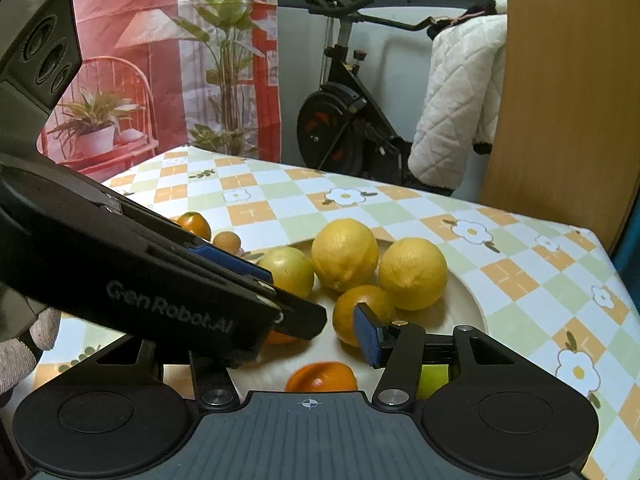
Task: Organize fruits
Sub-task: 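Open both tools to set the orange fruit on the plate, then move both tools to the small tan round fruit on the tablecloth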
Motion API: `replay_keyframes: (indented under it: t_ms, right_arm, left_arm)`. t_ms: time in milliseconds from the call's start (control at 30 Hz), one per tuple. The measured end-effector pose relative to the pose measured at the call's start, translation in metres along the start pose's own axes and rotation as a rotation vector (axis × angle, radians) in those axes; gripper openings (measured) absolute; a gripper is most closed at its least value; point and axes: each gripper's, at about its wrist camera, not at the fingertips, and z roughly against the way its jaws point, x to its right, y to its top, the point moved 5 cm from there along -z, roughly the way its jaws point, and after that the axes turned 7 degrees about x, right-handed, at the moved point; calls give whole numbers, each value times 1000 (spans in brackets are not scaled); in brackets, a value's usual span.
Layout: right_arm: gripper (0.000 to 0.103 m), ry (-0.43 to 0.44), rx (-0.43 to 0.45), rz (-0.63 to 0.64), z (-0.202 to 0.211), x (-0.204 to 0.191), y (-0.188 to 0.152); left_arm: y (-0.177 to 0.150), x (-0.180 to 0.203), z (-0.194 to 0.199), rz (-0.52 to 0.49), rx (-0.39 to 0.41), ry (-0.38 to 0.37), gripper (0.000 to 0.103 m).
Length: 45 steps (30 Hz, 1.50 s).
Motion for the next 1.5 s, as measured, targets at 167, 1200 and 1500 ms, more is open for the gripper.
replay_keyframes:
  t_ms: [167,1200,1500]
  right_arm:
    - [48,3,12,9,-1,-5,6]
    - [48,129,-14,109,-69,-81,44]
    - [36,113,-53,150,-99,-74,47]
  left_arm:
    - [4,-9,12,7,26,10,45]
    - [3,-158,87,172,117,267,45]
    - [-3,-172,69,211,123,282,44]
